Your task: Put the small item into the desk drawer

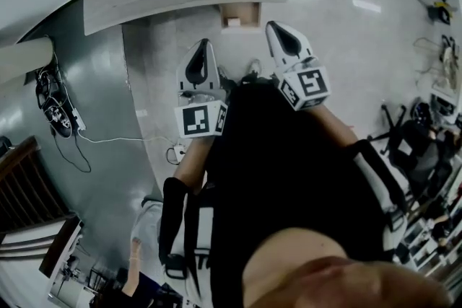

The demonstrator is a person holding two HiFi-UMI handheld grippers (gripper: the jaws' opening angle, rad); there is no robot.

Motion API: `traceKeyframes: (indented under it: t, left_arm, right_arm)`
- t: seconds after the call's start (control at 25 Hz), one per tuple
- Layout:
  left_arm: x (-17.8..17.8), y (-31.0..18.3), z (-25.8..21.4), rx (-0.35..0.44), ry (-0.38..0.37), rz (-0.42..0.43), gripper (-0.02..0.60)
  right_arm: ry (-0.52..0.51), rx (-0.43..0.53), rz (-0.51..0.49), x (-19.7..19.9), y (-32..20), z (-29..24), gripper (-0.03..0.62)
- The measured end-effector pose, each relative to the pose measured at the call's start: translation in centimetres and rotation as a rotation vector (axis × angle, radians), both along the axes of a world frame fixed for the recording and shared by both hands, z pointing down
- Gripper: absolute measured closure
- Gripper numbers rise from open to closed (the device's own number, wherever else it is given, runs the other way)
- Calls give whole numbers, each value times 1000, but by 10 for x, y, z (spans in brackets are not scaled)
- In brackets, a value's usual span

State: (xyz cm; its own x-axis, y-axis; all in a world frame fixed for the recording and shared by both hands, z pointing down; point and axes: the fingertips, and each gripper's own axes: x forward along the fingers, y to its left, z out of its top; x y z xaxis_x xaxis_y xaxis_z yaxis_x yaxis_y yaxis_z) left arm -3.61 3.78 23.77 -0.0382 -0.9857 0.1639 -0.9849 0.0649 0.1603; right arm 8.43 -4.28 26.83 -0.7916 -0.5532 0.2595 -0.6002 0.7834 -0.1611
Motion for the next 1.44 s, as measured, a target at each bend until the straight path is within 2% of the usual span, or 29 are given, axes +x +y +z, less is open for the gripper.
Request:
traceKeyframes:
  t: [0.32, 0.48, 0.8, 1.44]
  left_arm:
    - [-13, 8, 3, 16, -2, 7, 592]
    - [-16, 9, 9, 0, -11, 30, 592]
    - [-20, 2, -1, 46, 33, 23, 592]
    - [-17, 1, 0, 49, 32, 37, 592]
  right_arm:
    - [-12, 39, -22, -5, 36, -12, 594]
    - [-14, 29, 2, -6, 35, -11, 595]
    - [-13, 29, 28, -9, 34, -11, 595]
    - [0, 33, 2, -12, 38, -6, 595]
